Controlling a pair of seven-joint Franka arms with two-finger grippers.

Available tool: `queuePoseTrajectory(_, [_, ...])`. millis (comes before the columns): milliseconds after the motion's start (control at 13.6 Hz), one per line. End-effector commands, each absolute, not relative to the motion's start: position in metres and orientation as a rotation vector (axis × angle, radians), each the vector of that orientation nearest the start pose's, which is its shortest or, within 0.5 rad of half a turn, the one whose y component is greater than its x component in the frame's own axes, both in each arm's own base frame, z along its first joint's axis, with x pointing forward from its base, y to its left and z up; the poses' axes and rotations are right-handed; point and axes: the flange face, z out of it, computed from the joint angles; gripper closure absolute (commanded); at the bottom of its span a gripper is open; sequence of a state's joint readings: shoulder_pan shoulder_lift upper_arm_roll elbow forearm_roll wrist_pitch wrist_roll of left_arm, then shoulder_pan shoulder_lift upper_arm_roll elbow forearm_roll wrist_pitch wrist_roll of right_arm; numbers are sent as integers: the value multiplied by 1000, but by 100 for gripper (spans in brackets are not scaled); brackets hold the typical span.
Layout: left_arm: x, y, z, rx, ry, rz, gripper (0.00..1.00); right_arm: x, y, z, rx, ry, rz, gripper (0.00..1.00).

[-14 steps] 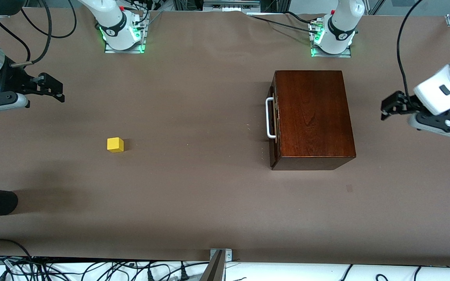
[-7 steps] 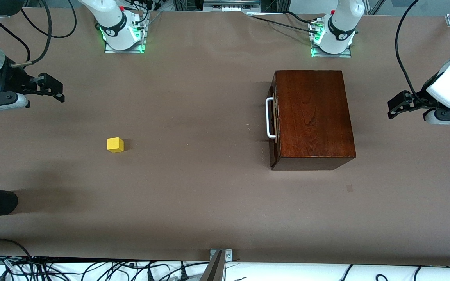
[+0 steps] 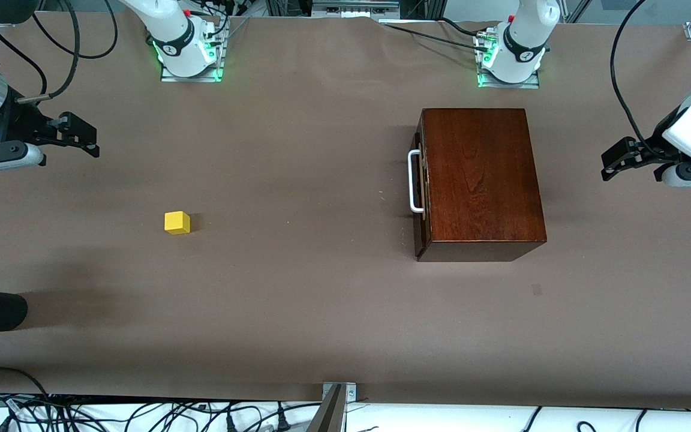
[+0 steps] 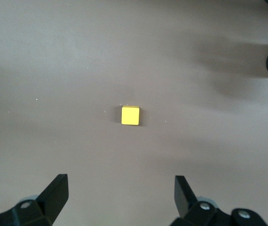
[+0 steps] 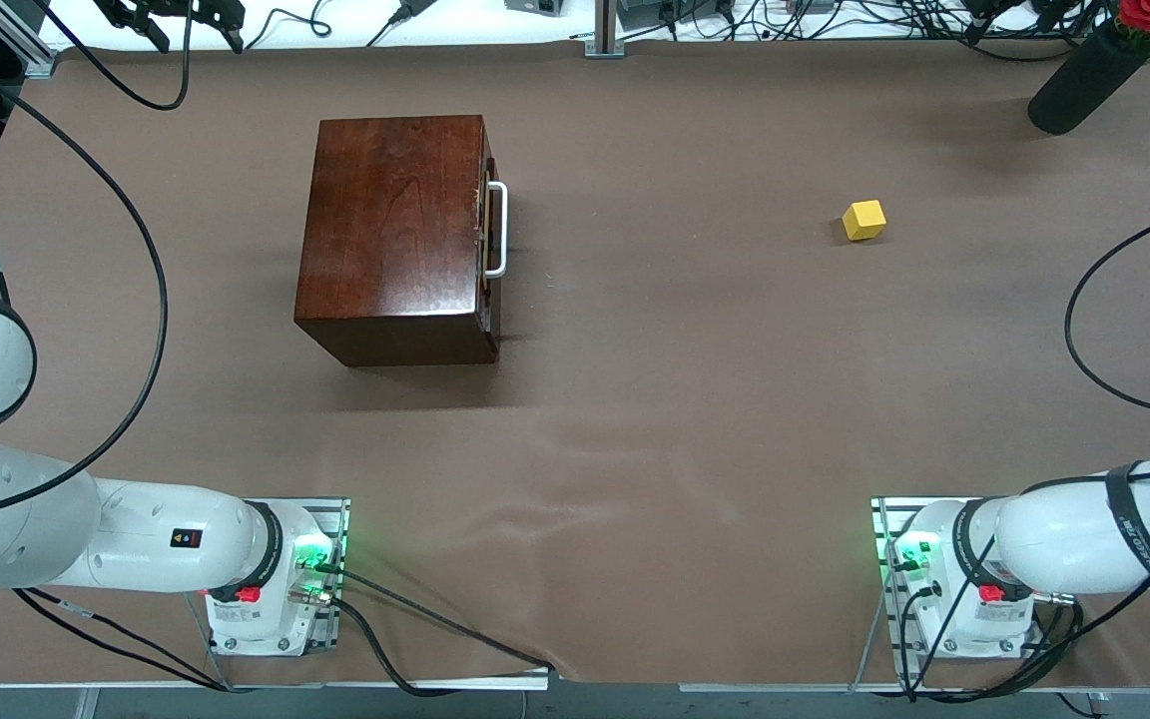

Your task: Open drawer, take yellow block, close drawer

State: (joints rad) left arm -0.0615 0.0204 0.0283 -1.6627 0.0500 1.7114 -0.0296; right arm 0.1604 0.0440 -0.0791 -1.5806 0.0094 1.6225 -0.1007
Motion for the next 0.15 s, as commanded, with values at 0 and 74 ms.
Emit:
queuePoseTrajectory(0, [561, -19, 585, -3086, 25, -44, 0, 571, 46, 600, -3134, -292, 0, 0])
queuePoseTrajectory(74, [560, -21, 586, -3086, 31, -37, 0, 571, 46, 600, -3134, -292, 0, 0])
